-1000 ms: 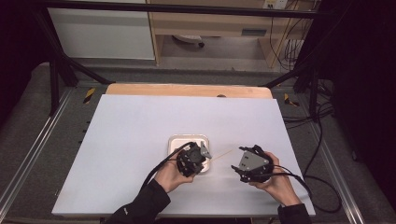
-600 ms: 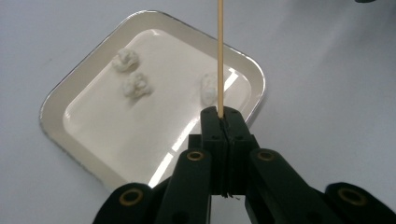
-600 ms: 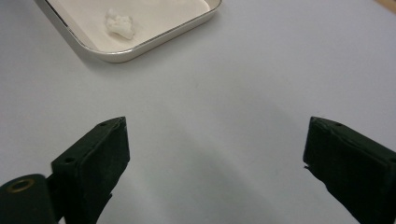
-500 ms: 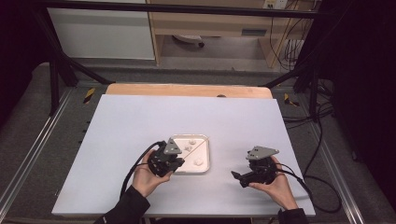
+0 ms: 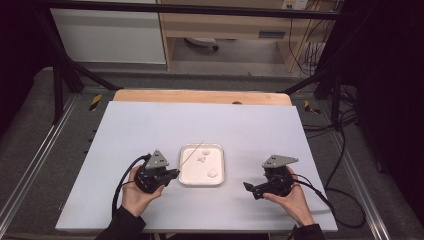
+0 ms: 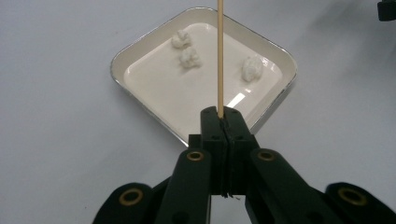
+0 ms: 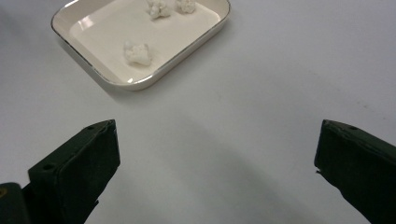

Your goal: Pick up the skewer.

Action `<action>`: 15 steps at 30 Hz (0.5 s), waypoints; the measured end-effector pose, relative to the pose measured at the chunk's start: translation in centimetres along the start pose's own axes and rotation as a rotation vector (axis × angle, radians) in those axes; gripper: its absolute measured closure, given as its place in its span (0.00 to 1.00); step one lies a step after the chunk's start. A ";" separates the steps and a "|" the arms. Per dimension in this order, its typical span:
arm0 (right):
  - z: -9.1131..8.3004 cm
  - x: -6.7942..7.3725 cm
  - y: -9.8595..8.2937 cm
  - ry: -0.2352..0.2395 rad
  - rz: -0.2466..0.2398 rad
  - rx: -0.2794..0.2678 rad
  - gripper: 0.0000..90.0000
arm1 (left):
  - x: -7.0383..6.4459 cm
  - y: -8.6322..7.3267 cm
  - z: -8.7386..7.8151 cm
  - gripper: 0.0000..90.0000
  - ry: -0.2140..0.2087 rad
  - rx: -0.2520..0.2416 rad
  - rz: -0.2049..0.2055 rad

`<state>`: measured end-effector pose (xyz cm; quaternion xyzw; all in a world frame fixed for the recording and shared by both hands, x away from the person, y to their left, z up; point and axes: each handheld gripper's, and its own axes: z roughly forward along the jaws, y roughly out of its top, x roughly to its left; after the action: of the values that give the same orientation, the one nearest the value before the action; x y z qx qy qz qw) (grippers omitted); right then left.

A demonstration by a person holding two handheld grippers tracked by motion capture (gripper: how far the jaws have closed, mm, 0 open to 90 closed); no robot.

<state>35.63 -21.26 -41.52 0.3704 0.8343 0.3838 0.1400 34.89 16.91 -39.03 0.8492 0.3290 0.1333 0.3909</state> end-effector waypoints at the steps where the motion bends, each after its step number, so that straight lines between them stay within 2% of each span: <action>1: 0.1 0.0 0.2 -0.002 0.000 -0.002 0.01 | 0.1 -0.2 -0.1 0.99 0.003 -0.006 -0.003; 6: 0.8 0.7 1.2 0.003 0.007 0.003 0.01 | 0.7 -1.4 -0.6 0.99 0.008 -0.036 -0.026; 10: 1.5 1.3 2.1 0.013 0.015 -0.013 0.01 | 1.1 -2.3 -1.1 0.99 0.011 -0.058 -0.043; 15: 2.3 2.1 3.2 0.016 0.022 -0.030 0.01 | 1.4 -3.0 -1.4 0.99 0.009 -0.062 -0.058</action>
<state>37.04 -17.06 -40.56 0.3743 0.8254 0.4007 0.1345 33.92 20.06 -40.39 0.8262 0.3510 0.1360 0.4192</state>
